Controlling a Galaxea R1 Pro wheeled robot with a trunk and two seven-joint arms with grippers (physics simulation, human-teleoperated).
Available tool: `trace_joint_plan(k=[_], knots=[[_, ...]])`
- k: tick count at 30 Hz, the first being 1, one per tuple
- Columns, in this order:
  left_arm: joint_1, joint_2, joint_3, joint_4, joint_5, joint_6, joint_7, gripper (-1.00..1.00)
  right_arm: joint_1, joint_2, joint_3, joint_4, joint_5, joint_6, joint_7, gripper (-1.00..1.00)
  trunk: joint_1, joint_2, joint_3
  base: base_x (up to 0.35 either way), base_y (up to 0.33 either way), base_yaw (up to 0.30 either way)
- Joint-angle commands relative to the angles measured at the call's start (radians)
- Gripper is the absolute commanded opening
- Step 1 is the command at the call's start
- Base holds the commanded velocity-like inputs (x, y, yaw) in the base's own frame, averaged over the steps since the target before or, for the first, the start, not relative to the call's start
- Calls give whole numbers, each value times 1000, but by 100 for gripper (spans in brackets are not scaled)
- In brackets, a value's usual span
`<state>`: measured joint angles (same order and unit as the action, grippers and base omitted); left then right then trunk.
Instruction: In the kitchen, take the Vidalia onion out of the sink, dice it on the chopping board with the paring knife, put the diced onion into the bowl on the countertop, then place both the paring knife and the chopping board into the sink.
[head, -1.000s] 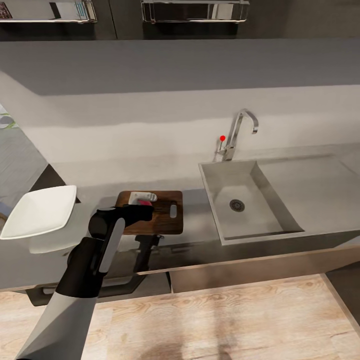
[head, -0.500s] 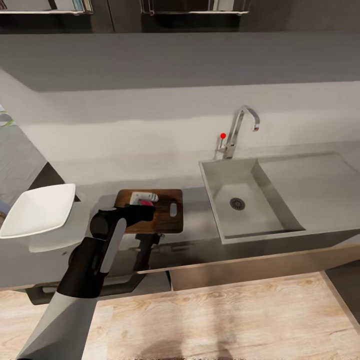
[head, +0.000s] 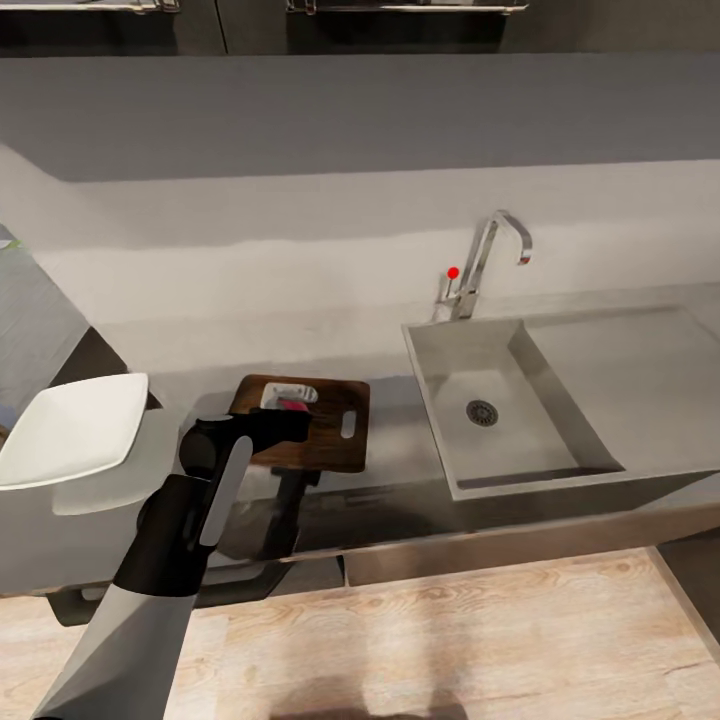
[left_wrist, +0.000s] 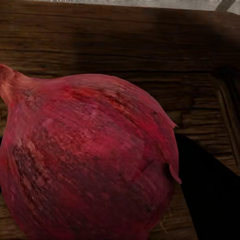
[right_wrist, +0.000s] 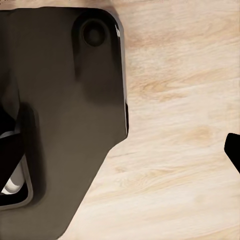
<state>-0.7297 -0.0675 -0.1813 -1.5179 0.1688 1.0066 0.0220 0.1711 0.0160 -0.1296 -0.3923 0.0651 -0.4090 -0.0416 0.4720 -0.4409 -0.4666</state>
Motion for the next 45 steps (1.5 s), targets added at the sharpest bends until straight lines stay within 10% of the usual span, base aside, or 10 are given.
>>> trace_joint_plan(k=[1,45], knots=[[0,0,0,5,-10,4,4,-100,1,1,-4,-2,7,-1,-3,100,1,-1,-1,54,15,0],[0,0,1,1,-11,4,4,-100,1,1,-4,-2,7,-1,-4,100,1,-1,17,2,1,-19]])
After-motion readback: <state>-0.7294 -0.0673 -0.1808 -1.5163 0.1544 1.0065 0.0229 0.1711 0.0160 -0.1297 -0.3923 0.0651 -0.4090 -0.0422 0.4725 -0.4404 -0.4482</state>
